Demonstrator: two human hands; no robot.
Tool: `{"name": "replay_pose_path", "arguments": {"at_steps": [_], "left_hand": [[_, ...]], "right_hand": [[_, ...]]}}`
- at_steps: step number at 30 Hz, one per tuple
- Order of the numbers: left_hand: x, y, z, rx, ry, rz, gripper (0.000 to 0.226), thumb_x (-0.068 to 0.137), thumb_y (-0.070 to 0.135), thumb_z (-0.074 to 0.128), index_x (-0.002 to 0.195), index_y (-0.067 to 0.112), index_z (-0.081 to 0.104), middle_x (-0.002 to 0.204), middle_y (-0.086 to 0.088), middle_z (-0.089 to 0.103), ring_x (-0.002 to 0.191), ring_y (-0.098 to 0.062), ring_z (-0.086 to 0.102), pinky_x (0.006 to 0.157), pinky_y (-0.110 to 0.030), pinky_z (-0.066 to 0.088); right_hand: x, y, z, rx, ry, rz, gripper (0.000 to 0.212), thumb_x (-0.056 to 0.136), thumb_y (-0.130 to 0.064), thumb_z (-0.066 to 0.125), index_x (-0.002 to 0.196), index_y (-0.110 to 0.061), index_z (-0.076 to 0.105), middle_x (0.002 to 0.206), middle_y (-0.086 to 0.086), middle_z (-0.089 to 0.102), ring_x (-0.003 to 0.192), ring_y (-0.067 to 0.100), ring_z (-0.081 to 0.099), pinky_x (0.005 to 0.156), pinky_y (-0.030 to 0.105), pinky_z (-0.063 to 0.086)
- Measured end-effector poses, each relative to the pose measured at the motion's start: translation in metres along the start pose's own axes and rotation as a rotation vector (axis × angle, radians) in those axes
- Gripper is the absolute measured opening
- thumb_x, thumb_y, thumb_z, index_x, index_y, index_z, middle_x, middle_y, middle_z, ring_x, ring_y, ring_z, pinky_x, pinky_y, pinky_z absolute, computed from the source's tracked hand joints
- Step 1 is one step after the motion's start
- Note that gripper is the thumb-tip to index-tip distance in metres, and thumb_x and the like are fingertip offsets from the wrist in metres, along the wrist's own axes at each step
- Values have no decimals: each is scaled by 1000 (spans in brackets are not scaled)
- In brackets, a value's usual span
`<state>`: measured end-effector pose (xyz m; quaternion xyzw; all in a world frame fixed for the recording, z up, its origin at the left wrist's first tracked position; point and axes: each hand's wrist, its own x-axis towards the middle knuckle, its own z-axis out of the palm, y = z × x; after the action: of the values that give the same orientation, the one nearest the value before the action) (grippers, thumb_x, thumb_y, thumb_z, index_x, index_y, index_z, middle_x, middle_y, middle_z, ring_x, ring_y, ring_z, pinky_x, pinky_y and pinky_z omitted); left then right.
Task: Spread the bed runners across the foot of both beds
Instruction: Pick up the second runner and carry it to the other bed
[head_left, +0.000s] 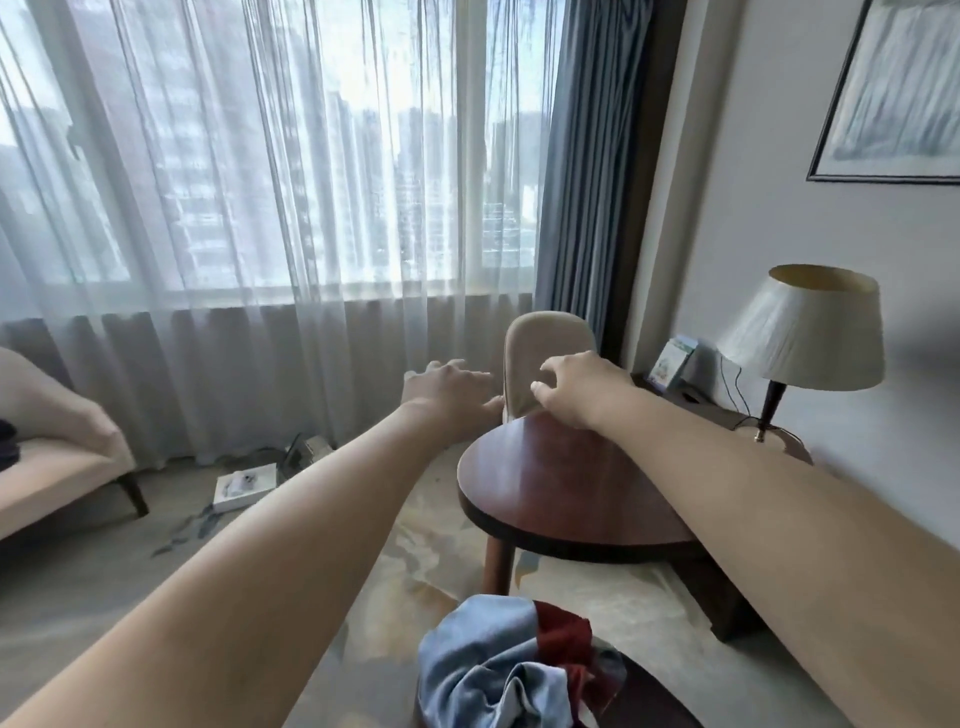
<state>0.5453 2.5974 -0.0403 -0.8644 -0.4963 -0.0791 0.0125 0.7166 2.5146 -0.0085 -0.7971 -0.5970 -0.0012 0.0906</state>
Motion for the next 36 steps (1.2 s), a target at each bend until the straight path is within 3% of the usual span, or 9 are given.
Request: {"name": "replay_pose_path", "arguments": {"at_steps": [3, 7, 14, 21, 26, 29, 32, 34, 36], "left_hand": [[48, -20, 32, -1, -35, 19, 57, 90, 75, 34, 133, 46, 57, 148, 0, 50, 135, -28, 44, 100, -52, 35], [111, -31, 87, -66, -37, 64, 62, 86, 80, 30, 137, 51, 51, 143, 4, 53, 132, -27, 47, 96, -52, 38], [153, -15, 228, -65, -221, 218, 61, 88, 73, 47, 142, 46, 47, 139, 4, 54, 130, -26, 48, 99, -52, 41], [131, -2, 404, -70, -441, 321, 62, 86, 67, 56, 142, 41, 49, 138, 5, 55, 124, -29, 52, 93, -50, 43], [92, 2, 540, -125, -620, 275, 72, 81, 70, 60, 145, 41, 43, 145, 4, 50, 131, -30, 47, 96, -54, 44], [66, -1, 616, -87, -708, 274, 94, 73, 74, 69, 152, 42, 30, 152, 1, 42, 136, -32, 41, 95, -54, 43], [41, -9, 685, -39, -819, 256, 117, 66, 80, 72, 158, 46, 8, 169, -3, 14, 150, -37, 20, 104, -62, 37], [24, -14, 727, 0, -852, 246, 126, 65, 80, 73, 157, 50, -9, 171, -3, -8, 155, -42, 1, 110, -72, 27], [8, -16, 765, 54, -833, 238, 126, 69, 75, 71, 155, 50, -18, 170, -5, -13, 154, -45, -11, 112, -77, 17]], "right_hand": [[45, -5, 22, -2, -1, 21, 38, 96, -52, 47, 121, -30, 64, 126, 3, 65, 118, 28, 59, 99, 41, 44], [103, 1, 63, -36, 6, 63, 42, 97, -49, 47, 131, -29, 60, 131, 5, 62, 122, 30, 57, 101, 40, 42], [151, 36, 201, 5, -125, 166, 46, 97, -45, 47, 140, -30, 52, 135, 7, 55, 126, 32, 52, 101, 45, 44], [139, 81, 384, 55, -463, 190, 42, 97, -38, 50, 138, -28, 54, 133, 7, 60, 121, 32, 58, 95, 42, 51], [99, 110, 522, 94, -664, 169, 45, 93, -40, 57, 135, -26, 53, 130, 6, 57, 120, 32, 57, 92, 44, 51], [69, 121, 600, 51, -797, 166, 70, 87, -49, 65, 149, -31, 38, 148, 5, 42, 134, 33, 43, 103, 51, 44], [41, 130, 671, -97, -988, 157, 103, 82, -58, 70, 159, -39, 5, 168, 10, -1, 151, 41, 11, 112, 66, 27], [27, 133, 711, -128, -988, 178, 121, 81, -51, 76, 155, -45, -20, 164, 10, -28, 153, 44, -5, 111, 73, 21], [15, 135, 744, -99, -903, 202, 134, 79, -40, 80, 145, -50, -36, 160, 9, -39, 152, 47, -2, 110, 76, 19]]}}
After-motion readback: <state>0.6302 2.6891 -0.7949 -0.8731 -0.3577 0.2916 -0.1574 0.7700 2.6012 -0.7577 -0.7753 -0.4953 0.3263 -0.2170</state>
